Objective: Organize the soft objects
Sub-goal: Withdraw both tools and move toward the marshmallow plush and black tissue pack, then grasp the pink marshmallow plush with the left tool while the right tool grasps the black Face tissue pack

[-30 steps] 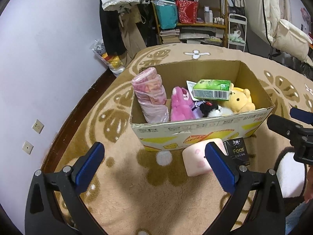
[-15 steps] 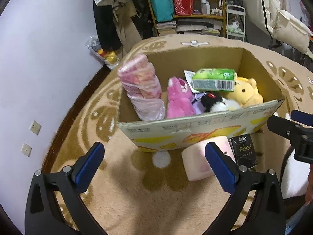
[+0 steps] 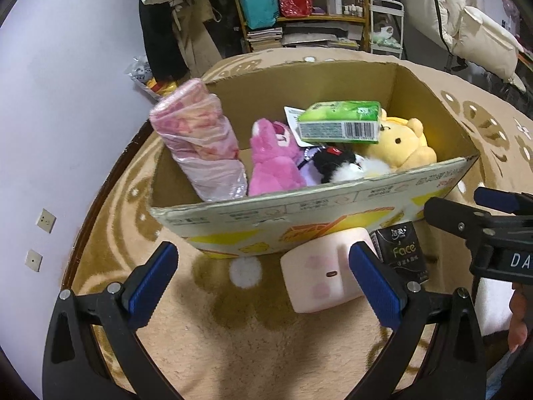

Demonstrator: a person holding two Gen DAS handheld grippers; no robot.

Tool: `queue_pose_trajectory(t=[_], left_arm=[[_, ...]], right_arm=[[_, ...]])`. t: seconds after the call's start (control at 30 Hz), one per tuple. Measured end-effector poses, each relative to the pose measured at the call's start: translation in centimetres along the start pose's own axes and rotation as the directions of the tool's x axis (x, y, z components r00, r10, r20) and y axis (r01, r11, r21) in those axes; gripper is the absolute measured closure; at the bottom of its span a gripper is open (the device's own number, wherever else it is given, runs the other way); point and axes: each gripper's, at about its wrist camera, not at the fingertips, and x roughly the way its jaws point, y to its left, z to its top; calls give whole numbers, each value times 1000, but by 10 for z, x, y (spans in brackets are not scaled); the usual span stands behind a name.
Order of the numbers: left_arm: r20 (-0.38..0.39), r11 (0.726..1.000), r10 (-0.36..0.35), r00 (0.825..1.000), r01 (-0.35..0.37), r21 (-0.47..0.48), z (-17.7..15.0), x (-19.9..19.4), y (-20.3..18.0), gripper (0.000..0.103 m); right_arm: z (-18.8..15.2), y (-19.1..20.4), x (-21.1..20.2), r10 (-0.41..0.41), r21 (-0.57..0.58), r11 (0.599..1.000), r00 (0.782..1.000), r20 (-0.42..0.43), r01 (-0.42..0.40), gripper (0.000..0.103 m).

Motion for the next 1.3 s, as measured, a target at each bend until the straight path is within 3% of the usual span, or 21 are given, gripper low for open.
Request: queue_pose_trajectory(t=[0.3, 0.63, 0.8, 1.3], left_arm=[[-17, 999, -40, 999, 40, 20, -1, 14, -10, 1], [-62, 990, -137, 989, 135, -25, -4, 23, -10, 1], [-88, 991, -132, 987, 132, 3, -8, 30, -16, 1], [-132, 987, -158, 979, 156, -22, -10, 45, -22, 1]], right_arm=[[0, -5, 13, 20, 19, 1000, 999, -46, -20, 0], [0, -4, 27, 57, 32, 998, 994, -93, -54, 0], [2, -9, 34, 58, 52, 997, 992, -111, -53, 9], [-5, 1, 49, 95, 37, 995, 982, -162, -90, 9]])
